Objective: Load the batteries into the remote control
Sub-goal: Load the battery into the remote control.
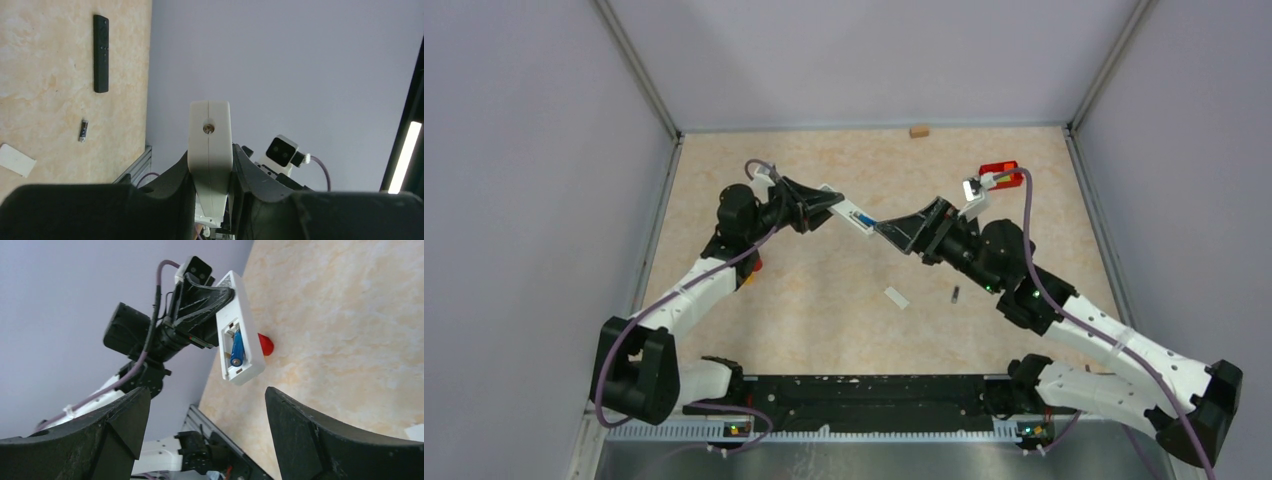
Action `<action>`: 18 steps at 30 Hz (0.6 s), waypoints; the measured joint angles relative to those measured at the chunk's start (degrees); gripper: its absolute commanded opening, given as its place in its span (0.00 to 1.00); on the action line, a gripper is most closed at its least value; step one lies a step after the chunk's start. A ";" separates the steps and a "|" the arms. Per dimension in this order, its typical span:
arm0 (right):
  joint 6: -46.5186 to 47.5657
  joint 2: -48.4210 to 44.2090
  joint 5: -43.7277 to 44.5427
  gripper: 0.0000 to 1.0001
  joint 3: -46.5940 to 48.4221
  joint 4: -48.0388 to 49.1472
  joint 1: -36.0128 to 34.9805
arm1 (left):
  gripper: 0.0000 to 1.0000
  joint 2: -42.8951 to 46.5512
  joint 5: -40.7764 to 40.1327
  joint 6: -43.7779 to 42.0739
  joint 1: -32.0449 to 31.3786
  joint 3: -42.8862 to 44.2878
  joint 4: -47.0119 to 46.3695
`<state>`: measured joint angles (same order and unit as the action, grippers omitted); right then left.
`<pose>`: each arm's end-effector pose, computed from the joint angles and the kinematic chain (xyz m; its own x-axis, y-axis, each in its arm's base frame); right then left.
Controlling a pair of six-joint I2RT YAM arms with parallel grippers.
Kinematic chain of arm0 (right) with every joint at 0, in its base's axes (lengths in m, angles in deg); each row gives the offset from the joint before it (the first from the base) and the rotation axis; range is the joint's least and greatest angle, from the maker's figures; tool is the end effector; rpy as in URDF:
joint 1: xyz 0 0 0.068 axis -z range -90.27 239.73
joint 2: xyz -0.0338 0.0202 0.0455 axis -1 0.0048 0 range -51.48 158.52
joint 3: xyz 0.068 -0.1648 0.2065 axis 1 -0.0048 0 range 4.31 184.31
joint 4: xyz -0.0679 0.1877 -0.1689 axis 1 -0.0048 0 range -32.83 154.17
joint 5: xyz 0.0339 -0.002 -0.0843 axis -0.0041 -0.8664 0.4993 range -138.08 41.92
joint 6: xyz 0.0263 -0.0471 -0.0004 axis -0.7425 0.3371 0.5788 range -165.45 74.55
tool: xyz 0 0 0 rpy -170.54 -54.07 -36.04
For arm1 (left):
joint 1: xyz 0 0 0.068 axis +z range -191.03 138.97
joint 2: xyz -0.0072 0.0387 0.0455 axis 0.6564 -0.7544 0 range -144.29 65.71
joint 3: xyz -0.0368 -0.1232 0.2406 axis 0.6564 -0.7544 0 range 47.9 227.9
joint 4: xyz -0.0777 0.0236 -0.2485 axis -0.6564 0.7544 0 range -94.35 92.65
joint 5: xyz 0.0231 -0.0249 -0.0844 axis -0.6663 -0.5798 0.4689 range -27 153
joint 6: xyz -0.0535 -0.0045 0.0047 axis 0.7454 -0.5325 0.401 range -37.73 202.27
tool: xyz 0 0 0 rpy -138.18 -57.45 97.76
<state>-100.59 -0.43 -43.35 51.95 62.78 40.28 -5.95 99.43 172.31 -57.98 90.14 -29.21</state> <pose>0.1396 0.1586 0.3549 -0.6084 0.5466 -0.5753 -0.3576 0.4583 0.8137 0.2637 -0.1025 0.2879 -0.8008 -0.5971 0.0480 -0.0766 0.0225 -0.9968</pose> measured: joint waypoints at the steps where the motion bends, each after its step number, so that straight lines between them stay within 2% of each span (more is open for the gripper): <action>1: -2.21 -0.39 -0.48 0.85 -1.49 2.69 0.00 | 0.00 0.09 -0.15 0.68 0.07 -0.22 -0.63; 8: -12.46 2.29 -3.56 0.85 -5.57 13.25 0.00 | 0.00 0.59 -0.31 6.29 0.11 -0.72 -3.39; 18: -22.03 4.26 -4.15 0.76 -11.45 29.46 0.00 | 0.00 3.50 -0.31 10.64 0.11 -1.36 -5.57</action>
<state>-122.62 3.83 -47.51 40.49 92.25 40.28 -2.45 99.12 182.96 -57.87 88.78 -34.79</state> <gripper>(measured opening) 0.783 0.284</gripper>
